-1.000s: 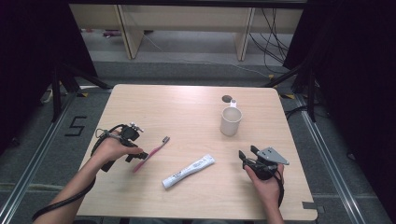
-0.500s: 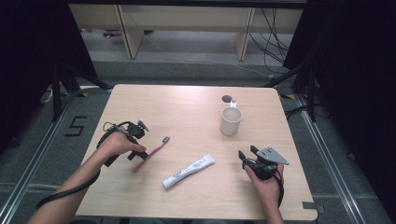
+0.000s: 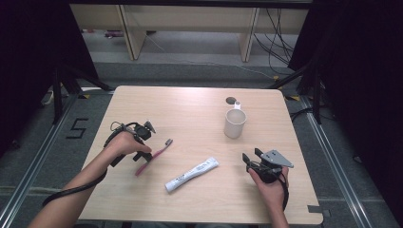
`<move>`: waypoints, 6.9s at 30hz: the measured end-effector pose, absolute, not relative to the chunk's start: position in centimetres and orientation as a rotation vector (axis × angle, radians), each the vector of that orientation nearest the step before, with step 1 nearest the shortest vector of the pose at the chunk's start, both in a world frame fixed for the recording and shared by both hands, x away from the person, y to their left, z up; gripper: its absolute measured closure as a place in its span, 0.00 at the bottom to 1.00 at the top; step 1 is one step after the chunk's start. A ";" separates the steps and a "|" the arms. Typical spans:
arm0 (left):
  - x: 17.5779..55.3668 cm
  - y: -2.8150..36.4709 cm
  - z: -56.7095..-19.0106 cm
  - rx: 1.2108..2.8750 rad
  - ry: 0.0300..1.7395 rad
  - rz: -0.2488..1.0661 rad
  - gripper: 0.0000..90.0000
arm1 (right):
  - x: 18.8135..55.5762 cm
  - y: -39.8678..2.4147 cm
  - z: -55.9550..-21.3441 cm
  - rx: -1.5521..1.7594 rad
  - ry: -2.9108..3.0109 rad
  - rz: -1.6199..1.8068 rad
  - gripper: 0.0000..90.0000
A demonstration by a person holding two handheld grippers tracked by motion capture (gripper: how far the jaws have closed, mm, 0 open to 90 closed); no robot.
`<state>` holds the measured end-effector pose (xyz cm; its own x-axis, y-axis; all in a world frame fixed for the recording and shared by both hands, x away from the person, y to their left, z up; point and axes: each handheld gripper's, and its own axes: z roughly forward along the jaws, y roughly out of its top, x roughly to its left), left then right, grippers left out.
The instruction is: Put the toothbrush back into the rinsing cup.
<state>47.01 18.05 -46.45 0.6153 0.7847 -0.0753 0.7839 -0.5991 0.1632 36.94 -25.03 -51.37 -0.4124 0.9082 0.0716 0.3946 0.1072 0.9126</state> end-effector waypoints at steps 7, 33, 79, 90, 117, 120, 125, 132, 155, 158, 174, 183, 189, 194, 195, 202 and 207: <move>47.5 17.5 -46.5 2.695 1.276 0.028 0.56 | 37.1 -25.2 -51.4 1.232 1.877 1.261 0.48; 48.4 15.3 -47.4 2.776 1.217 0.017 0.66 | 37.1 -25.2 -51.3 1.236 1.895 1.273 0.48; 48.6 14.1 -47.8 2.862 1.111 0.040 0.90 | 37.1 -25.3 -51.3 1.209 1.896 1.245 0.48; 48.0 15.1 -47.1 2.747 1.073 0.074 0.91 | 37.2 -25.2 -51.4 1.200 1.877 1.259 0.48; 46.8 20.9 -45.2 2.030 1.286 0.483 0.91 | 37.1 -25.1 -51.3 1.204 1.891 1.247 0.48; 46.6 21.7 -45.2 1.994 1.278 0.537 0.91 | 37.1 -25.1 -51.3 1.203 1.891 1.245 0.48; 46.2 22.0 -45.4 1.800 1.262 0.609 0.91 | 37.1 -25.1 -51.3 1.203 1.890 1.245 0.48; 45.6 22.6 -45.5 1.612 1.227 0.712 0.91 | 37.1 -25.1 -51.3 1.199 1.887 1.246 0.48; 43.6 22.4 -45.6 1.455 1.134 0.887 0.91 | 36.7 -22.1 -48.1 1.086 1.809 1.396 0.49; 43.3 21.9 -45.5 1.465 1.114 0.872 0.91 | 36.8 -21.1 -47.2 1.056 1.818 1.434 0.51; 42.2 18.5 -45.0 1.532 1.007 0.805 0.91 | 38.4 -15.6 -44.1 0.902 1.857 1.588 0.59; 41.7 15.4 -44.6 1.571 0.918 0.759 0.91 | 39.2 -13.2 -42.7 0.863 1.874 1.631 0.65; 41.4 13.3 -44.5 1.595 0.872 0.728 0.91 | 39.9 -11.7 -41.7 0.818 1.878 1.650 0.67; 41.1 11.8 -44.4 1.604 0.840 0.704 0.91 | 40.4 -10.9 -41.1 0.804 1.878 1.669 0.70; 41.1 11.4 -44.4 1.600 0.836 0.695 0.91 | 40.4 -10.9 -41.0 0.800 1.877 1.664 0.71; 40.7 10.1 -44.3 1.607 0.806 0.679 0.91 | 40.9 -10.4 -40.8 0.847 1.920 1.698 0.74; 40.5 9.4 -44.4 1.613 0.791 0.670 0.91 | 41.1 -10.1 -40.9 0.860 1.923 1.717 0.78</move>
<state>40.51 9.43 -44.38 0.6081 0.7938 0.0060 0.1362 -0.1118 0.9844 41.13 -10.11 -40.89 -0.7201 0.6879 0.0912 0.1685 0.0458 0.9846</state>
